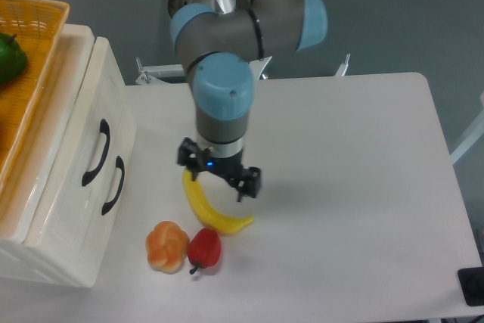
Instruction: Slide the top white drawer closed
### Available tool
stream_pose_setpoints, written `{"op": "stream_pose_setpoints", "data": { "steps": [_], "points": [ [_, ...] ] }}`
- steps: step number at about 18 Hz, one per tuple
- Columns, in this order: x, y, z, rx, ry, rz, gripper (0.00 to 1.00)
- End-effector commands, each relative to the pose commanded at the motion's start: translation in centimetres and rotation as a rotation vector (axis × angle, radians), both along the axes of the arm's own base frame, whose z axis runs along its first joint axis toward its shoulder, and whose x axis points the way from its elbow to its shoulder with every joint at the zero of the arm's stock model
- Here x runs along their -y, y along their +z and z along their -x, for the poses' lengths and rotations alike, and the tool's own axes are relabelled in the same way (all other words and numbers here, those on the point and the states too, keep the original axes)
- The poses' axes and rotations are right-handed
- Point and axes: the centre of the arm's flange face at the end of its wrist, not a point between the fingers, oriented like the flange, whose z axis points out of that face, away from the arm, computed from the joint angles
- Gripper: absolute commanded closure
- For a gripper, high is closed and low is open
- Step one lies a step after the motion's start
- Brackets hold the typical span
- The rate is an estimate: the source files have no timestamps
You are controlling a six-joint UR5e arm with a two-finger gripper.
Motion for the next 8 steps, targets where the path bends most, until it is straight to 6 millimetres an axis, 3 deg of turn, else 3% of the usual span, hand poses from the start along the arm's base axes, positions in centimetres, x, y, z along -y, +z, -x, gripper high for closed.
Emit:
{"op": "stream_pose_setpoints", "data": {
  "steps": [4, 8],
  "points": [
    [2.7, 0.6, 3.0, -0.017, 0.020, -0.001, 0.00],
    [4.5, 1.1, 4.4, -0.051, 0.048, 0.034, 0.00]
  ]
}}
